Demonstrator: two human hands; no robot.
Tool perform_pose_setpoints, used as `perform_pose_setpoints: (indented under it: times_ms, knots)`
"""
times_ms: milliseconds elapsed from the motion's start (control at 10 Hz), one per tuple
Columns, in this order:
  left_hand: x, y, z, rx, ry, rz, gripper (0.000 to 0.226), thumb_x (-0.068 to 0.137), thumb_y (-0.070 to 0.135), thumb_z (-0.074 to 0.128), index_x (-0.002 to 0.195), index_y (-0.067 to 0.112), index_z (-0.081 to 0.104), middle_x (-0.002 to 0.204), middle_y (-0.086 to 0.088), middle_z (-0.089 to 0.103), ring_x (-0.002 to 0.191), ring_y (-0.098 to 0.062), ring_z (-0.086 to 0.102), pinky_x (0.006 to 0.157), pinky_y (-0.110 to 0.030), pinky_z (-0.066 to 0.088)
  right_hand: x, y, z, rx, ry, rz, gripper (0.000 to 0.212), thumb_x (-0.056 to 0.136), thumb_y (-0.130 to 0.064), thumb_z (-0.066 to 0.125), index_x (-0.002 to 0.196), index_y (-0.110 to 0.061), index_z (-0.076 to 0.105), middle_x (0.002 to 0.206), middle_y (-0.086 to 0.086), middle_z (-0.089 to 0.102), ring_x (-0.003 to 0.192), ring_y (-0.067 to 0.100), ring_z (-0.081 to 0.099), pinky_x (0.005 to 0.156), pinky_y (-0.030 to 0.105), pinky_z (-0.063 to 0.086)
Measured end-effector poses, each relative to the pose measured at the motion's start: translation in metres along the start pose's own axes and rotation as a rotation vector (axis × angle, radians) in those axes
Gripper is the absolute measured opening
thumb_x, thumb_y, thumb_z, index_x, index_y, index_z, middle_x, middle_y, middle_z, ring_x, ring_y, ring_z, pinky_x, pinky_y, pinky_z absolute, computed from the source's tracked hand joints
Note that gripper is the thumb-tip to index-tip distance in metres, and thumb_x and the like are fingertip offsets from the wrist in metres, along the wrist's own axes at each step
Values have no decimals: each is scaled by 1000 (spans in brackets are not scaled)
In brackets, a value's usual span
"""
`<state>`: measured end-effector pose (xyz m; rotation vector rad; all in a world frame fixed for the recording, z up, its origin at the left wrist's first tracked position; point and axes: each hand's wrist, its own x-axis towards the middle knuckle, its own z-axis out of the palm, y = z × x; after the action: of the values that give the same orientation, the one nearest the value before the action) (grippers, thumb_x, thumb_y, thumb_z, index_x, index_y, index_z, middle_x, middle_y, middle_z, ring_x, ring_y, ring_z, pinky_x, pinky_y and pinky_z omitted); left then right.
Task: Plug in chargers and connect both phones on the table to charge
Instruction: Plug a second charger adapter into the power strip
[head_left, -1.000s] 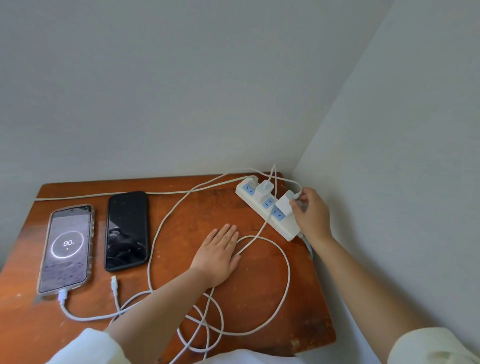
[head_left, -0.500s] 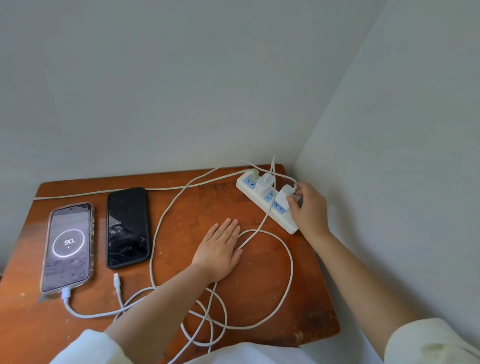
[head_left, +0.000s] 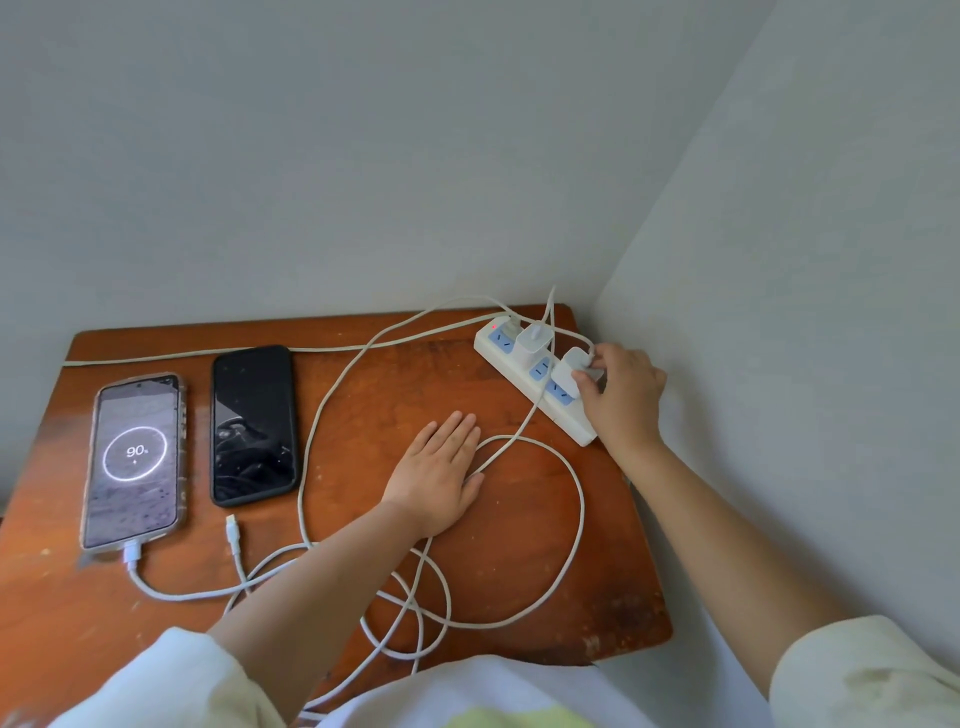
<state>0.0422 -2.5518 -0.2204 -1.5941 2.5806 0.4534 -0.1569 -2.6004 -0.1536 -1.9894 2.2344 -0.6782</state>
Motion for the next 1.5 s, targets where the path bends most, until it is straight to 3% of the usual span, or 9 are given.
perform_pose_setpoints:
  times_ms: [500,600,700,800,900,1000,1200,1400,1500]
  knots:
    - [1,0,1,-12,4,-4,57,96,43,17,143,17,0,154,0,-2,139,-13,-11,105,-28,-14,1,-13,-1,-169,-64,-22,29,89,-18,57,114,-4,51,110,16,63,102,29,56,85,38,38]
    - [1,0,1,-11,-3,-6,57,96,43,17,143,17,0,154,0,-3,139,-13,-12,105,-29,-15,-6,-18,-4,-193,-9,-26,40,81,-10,68,117,-1,51,107,20,64,97,34,60,81,44,43]
    - [1,0,0,-22,0,-5,57,96,43,17,143,17,0,154,0,-3,139,-13,-12,105,-28,-15,-23,-27,2,-200,87,-67,48,60,1,83,102,0,61,96,28,65,87,42,62,71,48,50]
    - [0,1,-1,-22,1,-4,56,96,43,18,143,17,0,154,0,-2,139,-13,-11,105,-28,-14,-29,-35,14,-199,42,-7,53,62,4,80,111,-1,60,111,31,58,103,45,56,83,52,47]
    - [1,1,-1,-21,6,-10,56,96,42,18,143,17,1,154,0,-1,139,-13,-10,105,-28,-14,-30,-43,26,-189,-64,96,58,80,-2,66,132,-4,39,141,27,34,129,41,31,105,51,29]
    - [1,1,0,-26,16,-6,56,96,42,19,143,17,2,154,0,0,139,-13,-9,105,-28,-14,-34,-49,37,-170,-83,145,66,83,-4,61,139,-8,25,149,23,17,137,37,15,111,47,18]
    - [0,0,0,-24,20,2,55,96,41,20,143,17,3,154,-1,1,139,-13,-9,105,-28,-15,-28,-54,34,-113,-38,272,71,81,-11,63,139,-8,24,144,23,25,133,35,20,111,47,17]
    - [1,1,1,-19,27,-1,55,96,41,20,143,17,3,154,-1,1,139,-14,-9,106,-28,-15,-33,-59,45,-176,-138,239,73,89,-10,52,142,-1,2,152,26,0,139,40,-5,114,44,1]
    - [1,1,1,-18,31,-2,55,96,41,20,143,17,4,154,-1,2,139,-14,-9,106,-28,-15,-38,-58,47,-201,-168,232,76,91,-10,52,142,0,-3,151,26,-5,139,40,-8,114,43,2]
